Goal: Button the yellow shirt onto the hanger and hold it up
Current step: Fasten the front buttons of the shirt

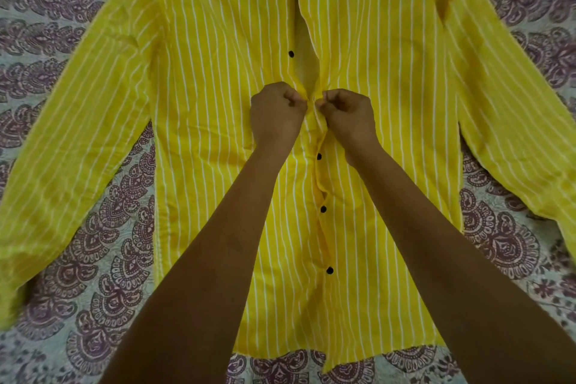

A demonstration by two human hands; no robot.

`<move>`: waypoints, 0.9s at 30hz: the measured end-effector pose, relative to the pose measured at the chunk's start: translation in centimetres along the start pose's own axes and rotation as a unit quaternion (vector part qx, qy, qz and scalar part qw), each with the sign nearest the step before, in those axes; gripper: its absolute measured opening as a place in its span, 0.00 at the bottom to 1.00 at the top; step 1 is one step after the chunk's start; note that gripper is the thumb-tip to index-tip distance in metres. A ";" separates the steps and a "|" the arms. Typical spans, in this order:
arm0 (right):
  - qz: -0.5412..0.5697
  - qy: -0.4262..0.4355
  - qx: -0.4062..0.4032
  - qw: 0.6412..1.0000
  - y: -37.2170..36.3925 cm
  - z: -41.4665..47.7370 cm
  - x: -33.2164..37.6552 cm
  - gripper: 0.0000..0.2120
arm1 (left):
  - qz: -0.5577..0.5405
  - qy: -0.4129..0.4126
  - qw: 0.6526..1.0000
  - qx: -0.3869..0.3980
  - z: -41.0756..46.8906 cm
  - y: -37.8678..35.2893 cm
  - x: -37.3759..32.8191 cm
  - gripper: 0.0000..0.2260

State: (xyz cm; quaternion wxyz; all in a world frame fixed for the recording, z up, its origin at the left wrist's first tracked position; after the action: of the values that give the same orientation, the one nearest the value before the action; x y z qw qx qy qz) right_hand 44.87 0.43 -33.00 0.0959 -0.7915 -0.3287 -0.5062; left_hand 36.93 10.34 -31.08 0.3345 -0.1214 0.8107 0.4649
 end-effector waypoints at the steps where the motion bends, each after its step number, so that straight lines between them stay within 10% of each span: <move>1: 0.002 0.007 0.003 1.000 0.0 -0.1 0.2 0.11 | 0.018 -0.005 1.000 -0.003 -0.1 -0.1 0.0 0.03; 14: -0.015 0.028 -0.064 0.997 -0.2 -0.7 0.4 0.07 | -0.151 0.069 0.984 0.062 -0.4 0.4 -0.5 0.08; 27: 0.102 -0.021 -0.016 0.994 0.0 -1.2 -0.1 0.06 | -0.083 0.030 0.995 0.046 -0.3 0.2 -0.9 0.03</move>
State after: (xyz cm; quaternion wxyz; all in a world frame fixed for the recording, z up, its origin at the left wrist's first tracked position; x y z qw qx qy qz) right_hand 43.99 -0.21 -32.53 0.1274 -0.8328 -0.2397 -0.4825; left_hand 37.40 10.09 -30.22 0.3524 -0.1869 0.8280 0.3940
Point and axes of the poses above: each hand's wrist, its own z-axis towards the middle knuckle, its own y-axis out of the back of the hand, x = y × z, the point moved 4 cm from there along z, towards the middle knuckle, and after that the axes turned 1 degree about y, right-handed, at the moved point
